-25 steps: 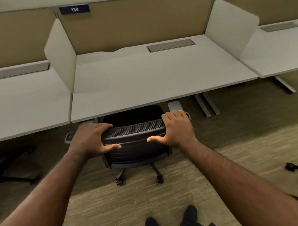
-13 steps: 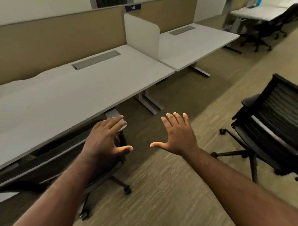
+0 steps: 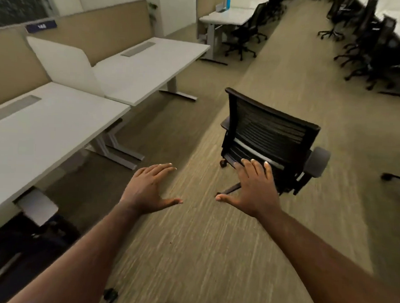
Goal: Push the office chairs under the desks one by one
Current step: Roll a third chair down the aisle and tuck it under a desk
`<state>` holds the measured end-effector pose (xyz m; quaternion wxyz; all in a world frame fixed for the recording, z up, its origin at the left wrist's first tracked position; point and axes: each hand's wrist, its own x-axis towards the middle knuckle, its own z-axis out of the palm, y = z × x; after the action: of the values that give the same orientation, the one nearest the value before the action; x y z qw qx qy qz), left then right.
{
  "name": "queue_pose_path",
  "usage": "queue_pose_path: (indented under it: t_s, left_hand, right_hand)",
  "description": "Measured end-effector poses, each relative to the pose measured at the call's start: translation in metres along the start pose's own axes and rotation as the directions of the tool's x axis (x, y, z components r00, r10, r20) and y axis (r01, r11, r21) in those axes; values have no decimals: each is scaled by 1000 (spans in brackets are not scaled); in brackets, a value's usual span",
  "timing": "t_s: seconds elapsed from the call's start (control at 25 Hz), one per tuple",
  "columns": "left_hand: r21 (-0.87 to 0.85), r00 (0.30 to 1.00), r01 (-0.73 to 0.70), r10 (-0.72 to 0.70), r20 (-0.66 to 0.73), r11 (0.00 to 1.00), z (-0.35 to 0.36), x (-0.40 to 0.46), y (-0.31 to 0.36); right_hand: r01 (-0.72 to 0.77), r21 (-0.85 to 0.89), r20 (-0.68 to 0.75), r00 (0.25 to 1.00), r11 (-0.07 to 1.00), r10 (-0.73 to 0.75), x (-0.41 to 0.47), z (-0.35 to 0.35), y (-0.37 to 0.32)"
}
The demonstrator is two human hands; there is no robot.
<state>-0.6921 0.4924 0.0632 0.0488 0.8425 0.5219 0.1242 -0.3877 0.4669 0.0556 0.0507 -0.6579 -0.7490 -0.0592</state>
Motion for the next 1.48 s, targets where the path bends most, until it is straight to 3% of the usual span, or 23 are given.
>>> queue_pose_path:
  t_s: [0.36, 0.8, 1.08, 1.32, 1.48]
  left_hand:
    - [-15, 982, -173, 173, 81, 985, 42, 143, 69]
    - [32, 954, -299, 298, 36, 954, 67, 342, 77]
    - [119, 944, -326, 318, 86, 938, 72, 449, 62]
    - [103, 934, -330, 308, 182, 938, 109, 499, 63]
    - [52, 945, -312, 304, 120, 949, 119, 519, 63]
  right_hand:
    - [-265, -58, 6, 964, 963, 266, -3, 15, 120]
    - [-365, -12, -68, 929, 931, 363, 136, 31, 195]
    - [-435, -45, 75, 896, 899, 438, 214, 58, 231]
    - [-469, -48, -23, 883, 882, 468, 236, 66, 262]
    - [-409, -71, -80, 912, 910, 403, 240, 65, 279]
